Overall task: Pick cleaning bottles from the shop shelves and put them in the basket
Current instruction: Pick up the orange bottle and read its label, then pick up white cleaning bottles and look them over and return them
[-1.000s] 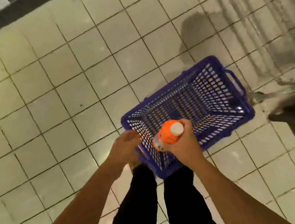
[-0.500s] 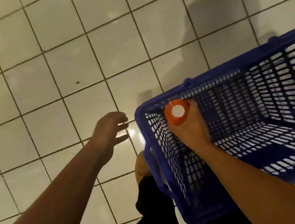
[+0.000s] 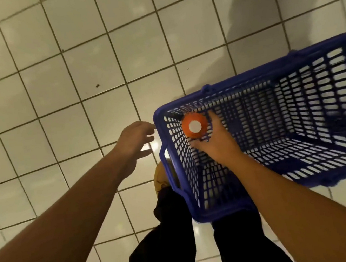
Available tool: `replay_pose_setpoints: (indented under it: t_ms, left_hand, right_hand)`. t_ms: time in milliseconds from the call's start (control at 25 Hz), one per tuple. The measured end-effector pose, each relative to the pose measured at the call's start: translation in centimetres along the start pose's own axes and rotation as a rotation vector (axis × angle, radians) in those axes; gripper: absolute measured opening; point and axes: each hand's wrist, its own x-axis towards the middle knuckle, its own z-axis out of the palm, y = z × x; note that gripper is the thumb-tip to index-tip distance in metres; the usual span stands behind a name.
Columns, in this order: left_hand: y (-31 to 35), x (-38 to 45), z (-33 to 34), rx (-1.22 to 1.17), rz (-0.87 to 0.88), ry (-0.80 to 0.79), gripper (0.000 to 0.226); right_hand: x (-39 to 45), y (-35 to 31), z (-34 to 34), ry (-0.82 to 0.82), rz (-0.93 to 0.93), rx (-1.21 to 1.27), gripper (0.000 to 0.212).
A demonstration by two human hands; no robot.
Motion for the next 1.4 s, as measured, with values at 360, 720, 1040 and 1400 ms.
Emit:
replay_pose_setpoints:
  t_ms: [360, 720, 1040, 1400]
  left_hand:
    - [5.8, -26.6, -3.0, 0.078, 0.006, -0.171, 0.008]
    - [10.5, -51.8, 6.5, 0.318, 0.313, -0.479, 0.02]
    - [5.7, -73.0, 23.1, 0.529, 0.709, -0.962, 0.016]
    - [-4.2, -93.4, 37.7, 0.616, 1.004, -1.332, 0.023]
  right_hand:
    - [-28.6, -12.4, -11.9, 0.196, 0.177, 0.329, 0.054]
    - [-60.9, -17.1, -22.1, 0.799, -0.011, 0.672, 0.019]
    - [-86.1, -6.4, -26.1, 1.289, -0.123, 0.837, 0.017]
    - [-107.8, 3.7, -33.0, 1.557, -0.416, 0.934, 0.021]
